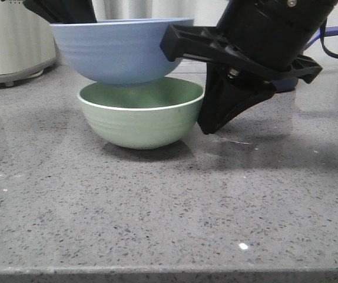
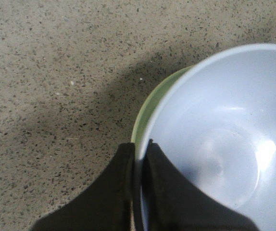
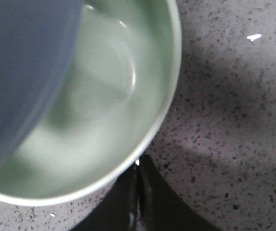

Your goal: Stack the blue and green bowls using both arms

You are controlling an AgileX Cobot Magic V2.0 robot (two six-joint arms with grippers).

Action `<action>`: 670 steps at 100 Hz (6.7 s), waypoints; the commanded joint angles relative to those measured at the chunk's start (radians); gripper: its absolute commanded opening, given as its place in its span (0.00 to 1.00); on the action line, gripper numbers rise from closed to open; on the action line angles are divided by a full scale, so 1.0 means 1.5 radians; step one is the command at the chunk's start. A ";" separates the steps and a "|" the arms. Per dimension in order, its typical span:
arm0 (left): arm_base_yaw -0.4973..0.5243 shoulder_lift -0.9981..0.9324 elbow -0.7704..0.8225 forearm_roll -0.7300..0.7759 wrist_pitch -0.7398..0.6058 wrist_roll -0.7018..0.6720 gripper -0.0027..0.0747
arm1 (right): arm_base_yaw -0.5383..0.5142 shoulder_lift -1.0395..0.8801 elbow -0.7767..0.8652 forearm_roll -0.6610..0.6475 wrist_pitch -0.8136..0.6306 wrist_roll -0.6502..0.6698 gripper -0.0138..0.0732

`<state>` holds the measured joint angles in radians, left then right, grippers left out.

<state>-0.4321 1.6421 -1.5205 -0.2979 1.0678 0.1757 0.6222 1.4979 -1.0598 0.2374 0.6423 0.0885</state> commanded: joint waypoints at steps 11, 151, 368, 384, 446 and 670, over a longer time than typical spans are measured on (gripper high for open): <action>-0.010 -0.020 -0.022 -0.021 -0.033 -0.007 0.01 | -0.001 -0.022 -0.015 0.008 -0.026 -0.008 0.07; 0.009 -0.053 -0.022 -0.039 -0.056 -0.004 0.43 | -0.002 -0.022 -0.015 0.008 -0.032 -0.007 0.07; 0.323 -0.841 0.698 0.055 -0.440 -0.002 0.01 | -0.245 -0.730 0.416 -0.088 -0.158 -0.001 0.07; 0.323 -0.841 0.697 0.055 -0.440 -0.002 0.01 | -0.245 -0.741 0.419 -0.088 -0.151 -0.001 0.07; 0.323 -0.841 0.697 0.055 -0.440 -0.002 0.01 | -0.245 -0.741 0.419 -0.088 -0.151 -0.001 0.07; 0.294 -1.120 1.042 0.161 -0.676 -0.127 0.01 | -0.245 -0.740 0.419 -0.088 -0.151 -0.001 0.07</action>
<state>0.0161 -0.0038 0.0037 -0.0453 0.1336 -0.0068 0.2637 0.3851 -0.4045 0.1095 0.4921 0.0936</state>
